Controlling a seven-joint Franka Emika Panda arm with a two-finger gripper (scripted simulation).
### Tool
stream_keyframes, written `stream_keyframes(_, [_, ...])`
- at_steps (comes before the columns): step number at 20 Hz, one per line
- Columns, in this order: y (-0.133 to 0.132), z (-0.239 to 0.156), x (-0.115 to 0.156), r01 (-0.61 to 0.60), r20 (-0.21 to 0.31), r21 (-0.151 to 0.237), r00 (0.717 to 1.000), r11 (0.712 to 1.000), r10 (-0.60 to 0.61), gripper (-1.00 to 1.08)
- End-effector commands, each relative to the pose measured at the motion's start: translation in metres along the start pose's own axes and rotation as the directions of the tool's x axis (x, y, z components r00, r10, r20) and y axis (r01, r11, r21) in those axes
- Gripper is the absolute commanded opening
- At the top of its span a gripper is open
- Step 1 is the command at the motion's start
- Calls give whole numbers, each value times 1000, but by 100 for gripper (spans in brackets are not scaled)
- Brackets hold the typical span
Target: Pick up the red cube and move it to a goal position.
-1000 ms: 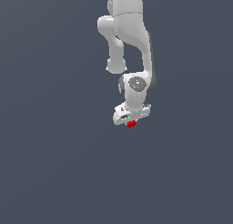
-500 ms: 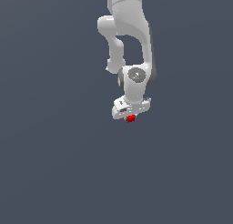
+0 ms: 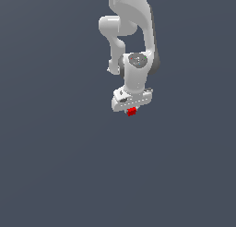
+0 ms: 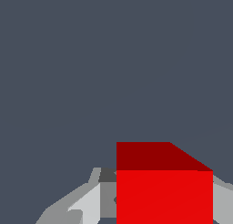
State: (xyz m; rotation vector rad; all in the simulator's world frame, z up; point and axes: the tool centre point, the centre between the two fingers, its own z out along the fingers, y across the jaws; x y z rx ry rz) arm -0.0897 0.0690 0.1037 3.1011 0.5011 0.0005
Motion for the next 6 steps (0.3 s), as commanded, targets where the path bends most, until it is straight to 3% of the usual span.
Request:
stream_keyframes(1, [0, -8, -3, 0, 0, 0, 1000, 1000, 0, -100])
stream_keyframes(6, [0, -13, -6, 0, 0, 0, 1000, 1000, 0, -100])
